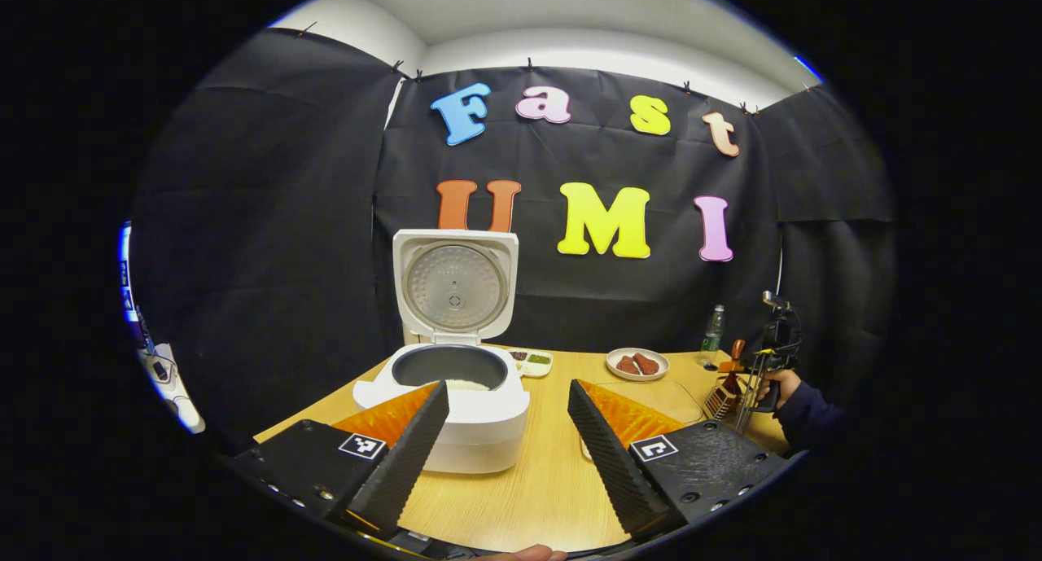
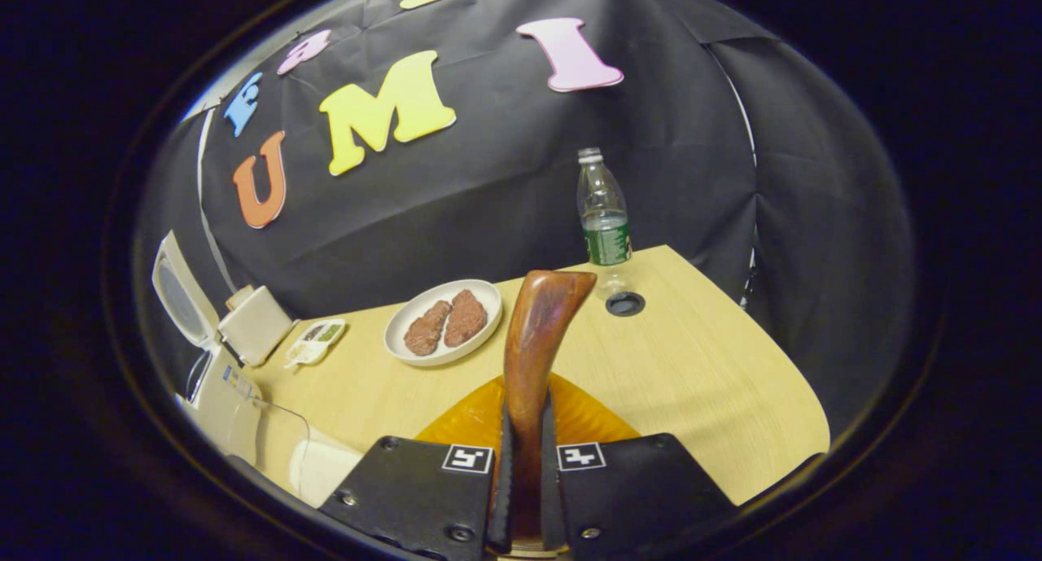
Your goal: Close the left gripper, press the button to open the rice cooker; take a wooden spoon from the chopstick holder with the right hand, scoop a spoonful of rice and pour it into the rice cooker, then put the wooden spoon back into the chopstick holder.
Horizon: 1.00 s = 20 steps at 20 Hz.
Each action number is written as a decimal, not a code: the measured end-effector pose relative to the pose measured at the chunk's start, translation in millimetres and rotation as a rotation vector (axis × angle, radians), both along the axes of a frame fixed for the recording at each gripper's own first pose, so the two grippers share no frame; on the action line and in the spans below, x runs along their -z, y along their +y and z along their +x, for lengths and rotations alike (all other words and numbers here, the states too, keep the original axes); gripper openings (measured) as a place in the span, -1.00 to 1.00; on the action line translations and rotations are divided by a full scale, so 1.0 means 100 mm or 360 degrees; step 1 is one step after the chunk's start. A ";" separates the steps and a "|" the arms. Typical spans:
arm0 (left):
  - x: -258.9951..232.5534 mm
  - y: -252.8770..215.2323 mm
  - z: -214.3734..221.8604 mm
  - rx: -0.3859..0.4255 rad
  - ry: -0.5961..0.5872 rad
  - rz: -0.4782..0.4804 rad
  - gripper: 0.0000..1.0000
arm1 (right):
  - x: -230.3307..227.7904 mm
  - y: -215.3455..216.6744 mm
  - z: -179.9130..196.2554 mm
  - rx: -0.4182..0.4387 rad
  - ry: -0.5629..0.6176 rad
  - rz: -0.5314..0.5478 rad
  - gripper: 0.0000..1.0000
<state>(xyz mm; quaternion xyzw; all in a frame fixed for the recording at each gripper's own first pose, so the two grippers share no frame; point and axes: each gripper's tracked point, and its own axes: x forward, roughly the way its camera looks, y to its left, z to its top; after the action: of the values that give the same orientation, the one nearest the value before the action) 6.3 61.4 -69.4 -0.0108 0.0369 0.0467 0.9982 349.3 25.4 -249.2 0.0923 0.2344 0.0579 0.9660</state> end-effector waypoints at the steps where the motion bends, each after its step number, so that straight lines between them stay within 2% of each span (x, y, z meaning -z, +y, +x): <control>1: 0.00 0.02 -0.01 0.0007 -0.0001 0.0006 0.87 | -0.11 -0.01 -0.05 0.0014 -0.0040 0.0004 -0.72; 4: -0.01 0.09 -0.05 0.0024 -0.0030 0.0020 0.87 | -0.42 0.01 -0.21 0.0043 -0.0164 -0.0007 -0.73; 9: 0.01 0.15 -0.05 0.0075 -0.0058 0.0000 0.87 | -0.93 0.09 -0.51 0.0103 -0.0323 -0.0139 -0.77; 15: 0.07 0.30 -0.10 0.0116 -0.0077 -0.0061 0.87 | -1.40 0.61 -0.82 0.0018 -0.0446 -0.0113 -0.82; 20: 0.13 0.42 -0.13 0.0117 -0.0087 -0.0108 0.87 | -1.42 1.22 -0.98 -0.0081 -0.0477 -0.0161 -0.83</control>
<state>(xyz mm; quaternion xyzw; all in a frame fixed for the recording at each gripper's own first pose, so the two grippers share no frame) -6.4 103.9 -82.4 -0.0445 0.0117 0.0084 0.9989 251.4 147.0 -107.0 0.0280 0.0926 0.0838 0.9918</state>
